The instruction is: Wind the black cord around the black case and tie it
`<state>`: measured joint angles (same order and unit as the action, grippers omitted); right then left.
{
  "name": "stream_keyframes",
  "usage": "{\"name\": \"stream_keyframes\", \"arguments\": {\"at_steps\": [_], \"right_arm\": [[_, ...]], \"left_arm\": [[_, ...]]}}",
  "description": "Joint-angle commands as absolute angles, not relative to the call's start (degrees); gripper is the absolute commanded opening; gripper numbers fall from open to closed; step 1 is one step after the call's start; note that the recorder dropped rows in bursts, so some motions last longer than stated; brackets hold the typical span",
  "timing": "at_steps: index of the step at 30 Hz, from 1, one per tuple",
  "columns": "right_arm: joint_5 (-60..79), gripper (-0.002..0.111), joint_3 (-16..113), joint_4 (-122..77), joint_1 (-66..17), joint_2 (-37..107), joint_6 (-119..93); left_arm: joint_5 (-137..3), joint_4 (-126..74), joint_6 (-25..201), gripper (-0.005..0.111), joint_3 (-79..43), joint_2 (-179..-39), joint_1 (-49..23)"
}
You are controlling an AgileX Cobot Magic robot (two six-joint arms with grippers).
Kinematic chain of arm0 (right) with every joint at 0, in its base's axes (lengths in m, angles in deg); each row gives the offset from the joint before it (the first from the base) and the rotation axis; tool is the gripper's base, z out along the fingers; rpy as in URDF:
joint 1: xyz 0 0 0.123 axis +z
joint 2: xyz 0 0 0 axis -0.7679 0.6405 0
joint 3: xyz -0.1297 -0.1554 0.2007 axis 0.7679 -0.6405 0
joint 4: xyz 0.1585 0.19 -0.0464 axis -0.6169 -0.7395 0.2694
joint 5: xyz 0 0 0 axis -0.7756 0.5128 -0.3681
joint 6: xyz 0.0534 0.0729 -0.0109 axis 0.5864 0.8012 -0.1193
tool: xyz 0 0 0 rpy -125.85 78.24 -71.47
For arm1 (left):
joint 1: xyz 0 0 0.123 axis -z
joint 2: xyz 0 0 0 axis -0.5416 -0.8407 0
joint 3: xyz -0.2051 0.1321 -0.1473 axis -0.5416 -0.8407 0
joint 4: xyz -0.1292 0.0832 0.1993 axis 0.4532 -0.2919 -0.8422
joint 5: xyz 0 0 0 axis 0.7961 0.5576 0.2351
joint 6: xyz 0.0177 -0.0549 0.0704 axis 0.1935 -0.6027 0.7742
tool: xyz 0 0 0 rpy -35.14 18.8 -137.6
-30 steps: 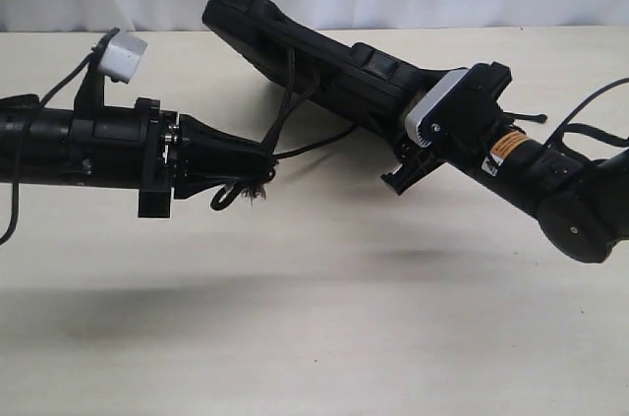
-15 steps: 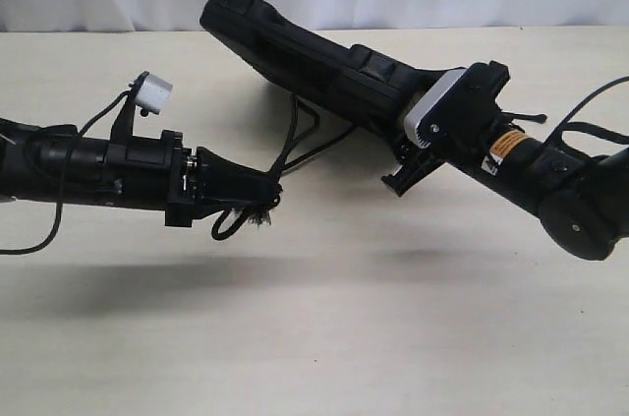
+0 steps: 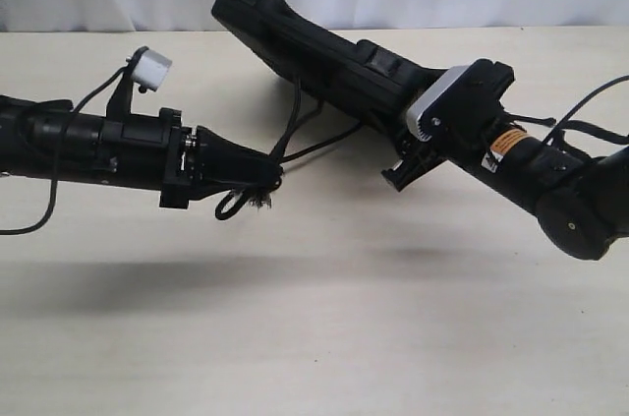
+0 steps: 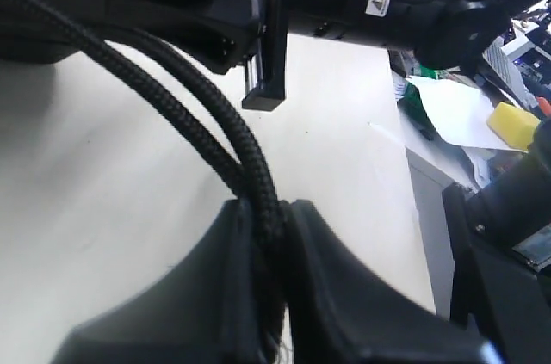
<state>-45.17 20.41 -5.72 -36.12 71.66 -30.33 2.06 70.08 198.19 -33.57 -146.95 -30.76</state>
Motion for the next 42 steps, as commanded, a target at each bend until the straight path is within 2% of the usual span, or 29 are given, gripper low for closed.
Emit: {"name": "stream_keyframes", "arguments": {"at_steps": [1, 29, 42], "right_arm": [[-41.4, 0.004, 20.1, -8.0, -36.7, 72.2, -28.4], [-41.3, 0.004, 20.1, -7.9, -36.7, 72.2, -27.8], [-41.3, 0.004, 20.1, -0.9, -36.7, 72.2, -27.8]], "left_arm": [[2.8, 70.1, 197.1, 0.000, -33.3, -142.9, -30.7], [0.5, 74.1, 203.6, 0.000, -33.2, -150.8, -30.7], [-1.1, 74.1, 191.5, 0.000, -23.0, -155.0, -30.7]]}}
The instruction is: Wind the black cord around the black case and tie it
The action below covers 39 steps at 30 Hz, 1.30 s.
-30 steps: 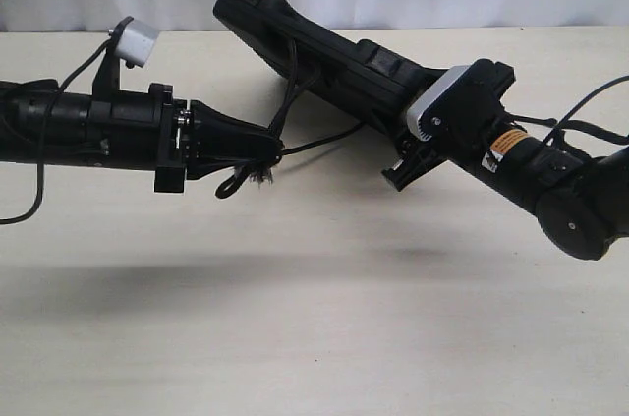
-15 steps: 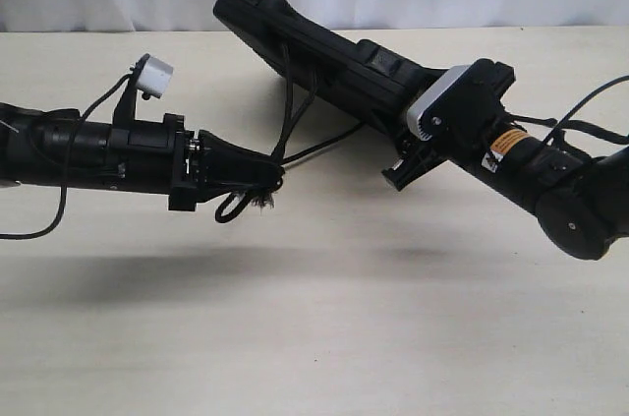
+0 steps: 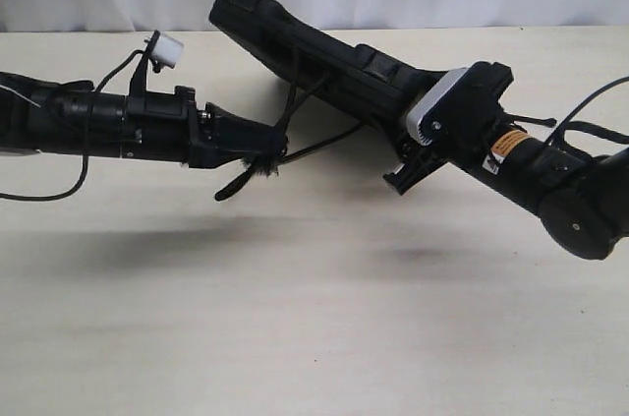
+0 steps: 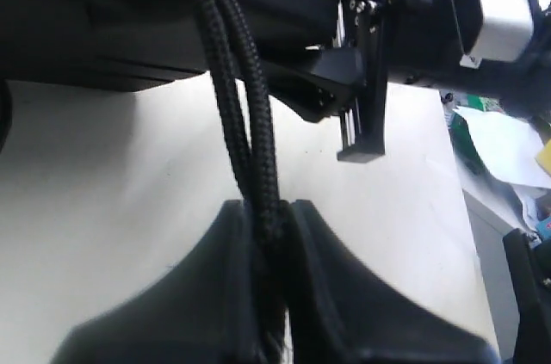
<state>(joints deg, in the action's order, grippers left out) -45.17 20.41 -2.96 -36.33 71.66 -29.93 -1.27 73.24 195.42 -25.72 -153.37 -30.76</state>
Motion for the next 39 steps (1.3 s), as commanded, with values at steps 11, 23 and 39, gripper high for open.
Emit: {"name": "stream_keyframes", "arguments": {"at_steps": [11, 23, 39], "right_arm": [[-41.2, 0.004, 20.1, -8.8, -36.7, 72.2, -27.8], [-41.2, 0.004, 20.1, -8.1, -36.7, 72.2, -27.8], [-39.2, 0.004, 20.0, -8.1, -36.7, 72.2, -27.8]], "left_arm": [[-9.3, 68.8, 183.8, 0.000, -22.4, -156.9, -30.7], [-21.7, 67.9, 178.3, 0.000, -20.2, -156.9, -27.8], [-19.6, 51.1, 155.7, 0.000, -6.2, -156.9, -23.5]]}}
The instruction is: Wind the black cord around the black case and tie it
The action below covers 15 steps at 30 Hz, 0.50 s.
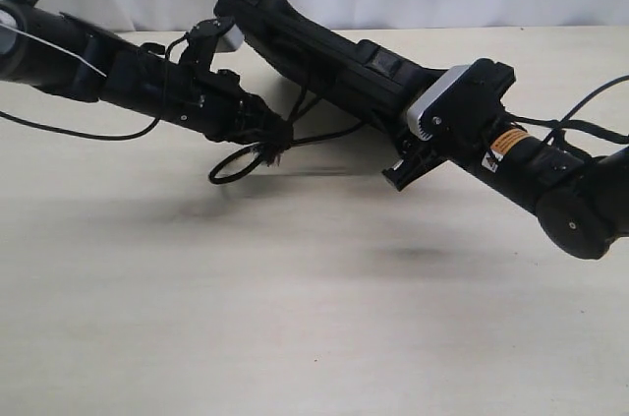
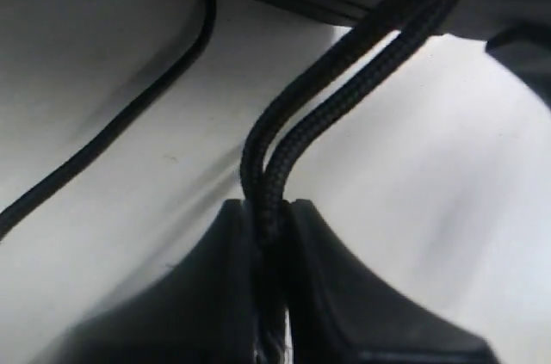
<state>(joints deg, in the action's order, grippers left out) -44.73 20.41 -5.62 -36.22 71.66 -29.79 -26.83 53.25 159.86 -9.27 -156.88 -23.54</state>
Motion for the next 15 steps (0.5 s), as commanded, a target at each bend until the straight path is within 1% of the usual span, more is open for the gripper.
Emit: {"name": "stream_keyframes", "arguments": {"at_steps": [1, 5, 8, 11, 15], "right_arm": [[-39.2, 0.004, 20.0, -8.1, -36.7, 72.2, -27.8], [-39.2, 0.004, 20.0, -8.1, -36.7, 72.2, -27.8], [-39.2, 0.004, 20.0, -8.1, -36.7, 72.2, -27.8], [-38.8, 0.004, 20.0, -8.1, -36.7, 72.2, -27.8], [-36.3, 0.004, 20.0, -8.1, -36.7, 72.2, -28.0]], "left_arm": [[-17.4, 50.8, 155.2, 0.000, -5.4, -156.9, -23.5], [-14.8, 50.8, 152.8, 0.000, -2.6, -156.9, -23.4], [-15.7, 50.6, 152.5, 0.000, -2.0, -156.9, -23.4], [-20.3, 49.6, 153.2, 0.000, -1.9, -156.9, -23.4], [-19.8, 51.4, 158.0, 0.000, -1.9, -156.9, -23.4]]}}
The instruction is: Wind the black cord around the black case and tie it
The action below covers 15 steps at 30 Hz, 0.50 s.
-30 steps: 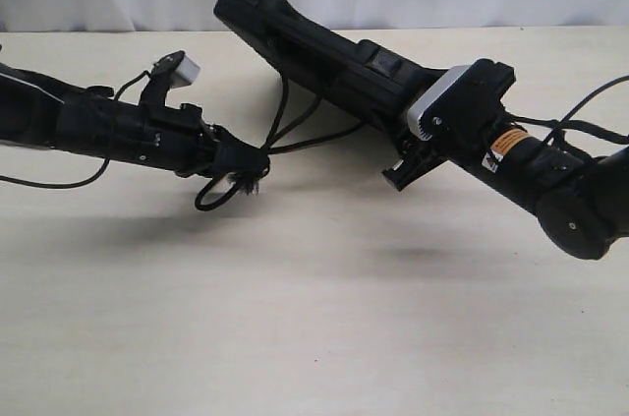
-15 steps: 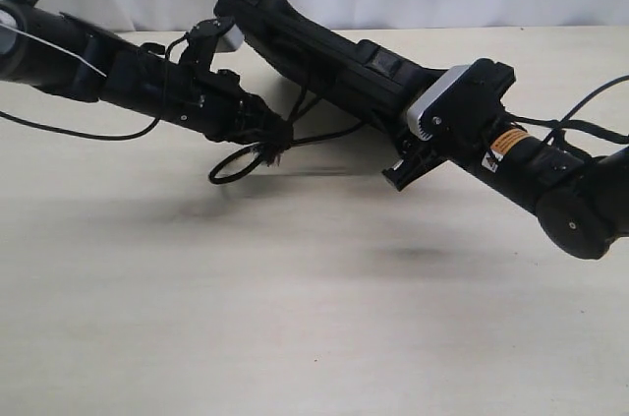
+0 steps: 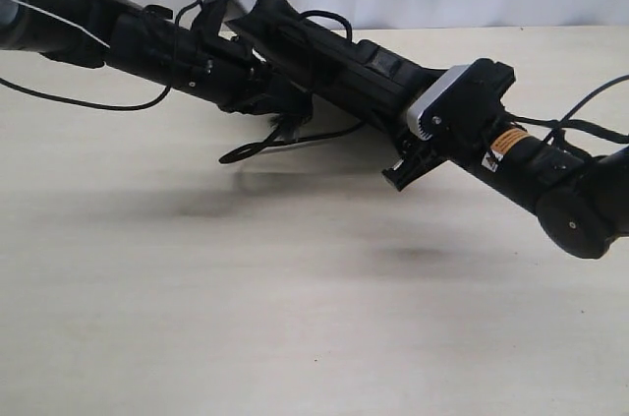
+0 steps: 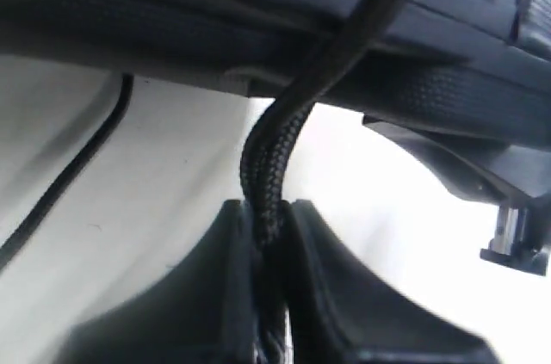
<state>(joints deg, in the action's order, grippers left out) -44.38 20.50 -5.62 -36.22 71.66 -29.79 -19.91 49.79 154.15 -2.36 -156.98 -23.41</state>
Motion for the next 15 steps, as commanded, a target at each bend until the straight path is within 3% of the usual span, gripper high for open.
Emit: {"name": "stream_keyframes", "arguments": {"at_steps": [1, 6, 8, 10, 12, 15], "right_arm": [[-35.8, 0.004, 20.0, -8.1, -36.7, 72.2, -28.0], [-35.0, 0.005, 20.0, -2.5, -36.7, 72.2, -30.0], [-34.8, 0.015, 20.0, -2.5, -36.7, 72.2, -31.5], [-33.8, 0.031, 20.0, -2.8, -36.7, 72.2, -31.5], [-31.6, 0.054, 20.0, -2.8, -36.7, 72.2, -32.8], [-28.4, 0.072, 20.0, -2.8, -36.7, 71.9, -36.5]], "left_arm": [[-19.8, 51.5, 158.2, 0.000, -1.9, -156.9, -23.4], [-19.0, 51.9, 159.9, 0.000, -1.9, -156.9, -23.4], [-17.8, 51.9, 161.1, 0.000, -1.9, -156.9, -23.4], [-17.7, 51.9, 161.3, 0.000, -1.9, -156.8, -23.4], [-17.6, 52.6, 162.4, 0.000, -1.9, -156.7, -23.4], [-17.6, 52.8, 163.6, 0.000, -1.9, -156.7, -23.4]]}}
